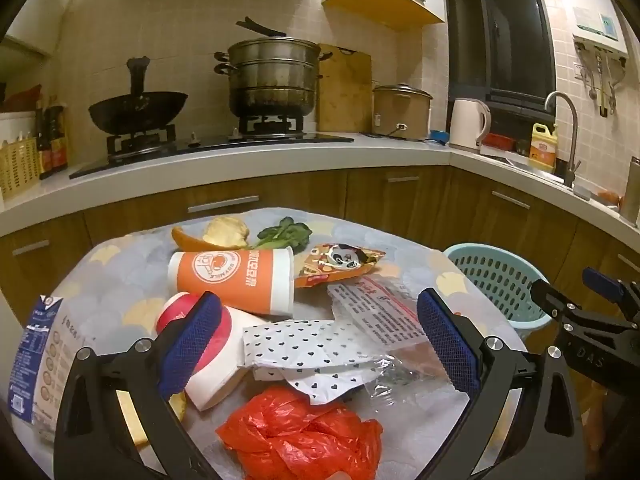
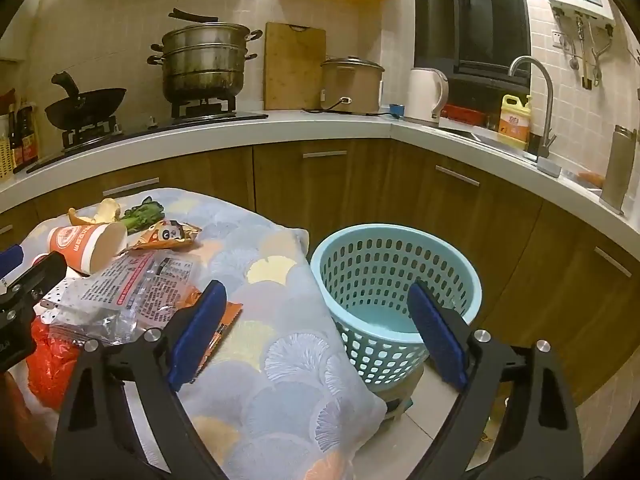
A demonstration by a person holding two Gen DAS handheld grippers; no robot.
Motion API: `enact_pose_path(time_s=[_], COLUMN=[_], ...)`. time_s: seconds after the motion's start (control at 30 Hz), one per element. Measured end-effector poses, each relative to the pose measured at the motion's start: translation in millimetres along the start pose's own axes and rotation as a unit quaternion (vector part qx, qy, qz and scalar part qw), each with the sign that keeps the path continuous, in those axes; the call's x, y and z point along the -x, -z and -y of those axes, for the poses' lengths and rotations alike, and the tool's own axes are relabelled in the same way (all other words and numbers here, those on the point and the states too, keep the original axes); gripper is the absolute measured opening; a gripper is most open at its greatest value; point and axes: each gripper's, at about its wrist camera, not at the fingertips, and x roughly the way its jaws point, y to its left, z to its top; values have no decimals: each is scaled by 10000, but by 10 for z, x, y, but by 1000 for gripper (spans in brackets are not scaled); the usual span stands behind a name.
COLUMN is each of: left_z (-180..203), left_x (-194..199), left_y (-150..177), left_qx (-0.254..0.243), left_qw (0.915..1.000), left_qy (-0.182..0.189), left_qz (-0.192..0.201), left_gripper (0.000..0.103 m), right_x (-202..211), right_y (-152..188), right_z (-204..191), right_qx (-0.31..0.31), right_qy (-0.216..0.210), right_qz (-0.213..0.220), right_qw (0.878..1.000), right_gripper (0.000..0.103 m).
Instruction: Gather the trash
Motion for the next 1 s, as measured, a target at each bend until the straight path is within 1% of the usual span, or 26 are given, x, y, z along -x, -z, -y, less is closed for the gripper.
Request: enact_pose_path(time_s=[0.1, 0.23, 0.33, 1.0], left_z=[-35, -61, -69, -59], left_x=[-9, -22, -27, -40], left_y=[-5, -4, 10, 39], left_qx=[74, 141, 139, 151], left_qw=[10000, 9999, 9999, 9999], left_qy=[-3, -7, -6, -19], left_qz=[3, -3, 3, 9], left_gripper=[95, 95, 95, 95], right_x=[7, 21, 11, 0], right_y=[6, -3, -2, 4], right_z=[-26, -52, -71, -76], right_qx=[18, 79, 100, 92], right_qy=[-19, -67, -100, -182], right_qz=[22, 16, -21, -96], right_qw=[10000, 9999, 9999, 9997], right_gripper=[87, 81, 79, 78])
